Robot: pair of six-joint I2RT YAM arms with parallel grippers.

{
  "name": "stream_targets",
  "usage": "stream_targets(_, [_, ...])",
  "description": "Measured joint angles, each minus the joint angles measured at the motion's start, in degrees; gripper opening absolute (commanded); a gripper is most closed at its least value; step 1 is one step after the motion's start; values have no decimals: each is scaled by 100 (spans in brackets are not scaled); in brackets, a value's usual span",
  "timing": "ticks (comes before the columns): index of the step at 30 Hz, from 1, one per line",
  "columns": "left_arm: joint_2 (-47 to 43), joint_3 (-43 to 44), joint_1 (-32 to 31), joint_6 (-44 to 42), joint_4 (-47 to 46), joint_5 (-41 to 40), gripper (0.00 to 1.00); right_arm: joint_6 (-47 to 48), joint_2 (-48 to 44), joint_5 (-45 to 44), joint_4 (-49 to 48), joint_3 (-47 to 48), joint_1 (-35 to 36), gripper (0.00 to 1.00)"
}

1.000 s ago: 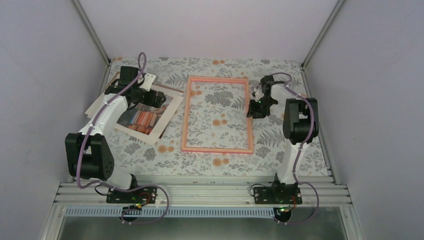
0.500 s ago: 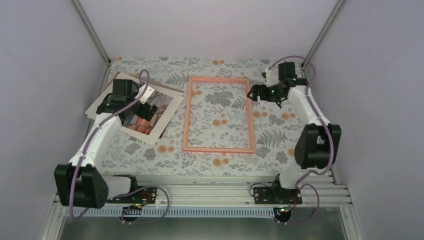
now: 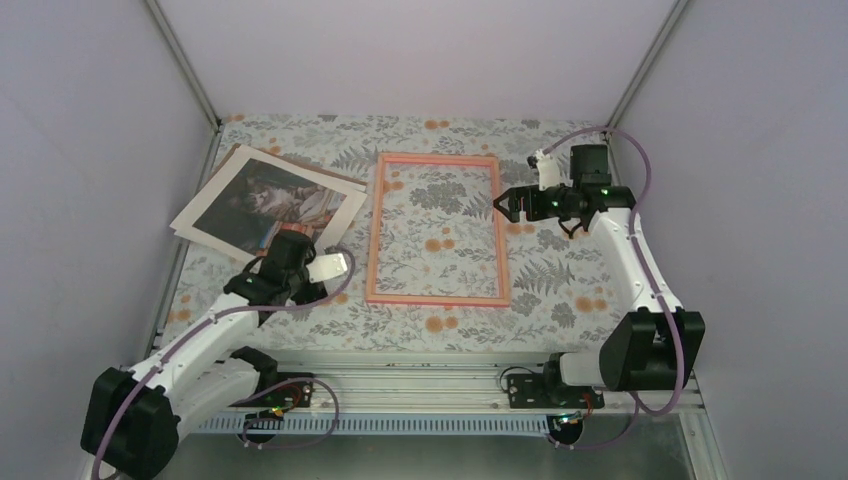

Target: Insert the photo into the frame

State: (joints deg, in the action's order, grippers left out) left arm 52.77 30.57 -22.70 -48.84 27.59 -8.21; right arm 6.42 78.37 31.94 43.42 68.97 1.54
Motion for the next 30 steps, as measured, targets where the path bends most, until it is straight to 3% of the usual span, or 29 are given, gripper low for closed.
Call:
stream_targets(10, [330,-1110,-852,-787,-1727,-699,90,-28,-140,-243,-13,-140,0,100])
stream_targets(16, [717,-1587,-949,-1154,-2780,-920,83,-50,48,-310,-11,-72,0,100])
stream_targets(20, [1421,-1764,-986,-1377,-4070,-1235,78,-52,275,-315,-9,59,0,100])
stream_targets(26, [2649,-1845,-994,-1569,-5904,-1596,62,-55,601,-356,33,323,0,100])
stream_targets(30, [3407,-1836,-1010,-1679,-6889,-1840,46,-50,658,-372,50,481,0,98])
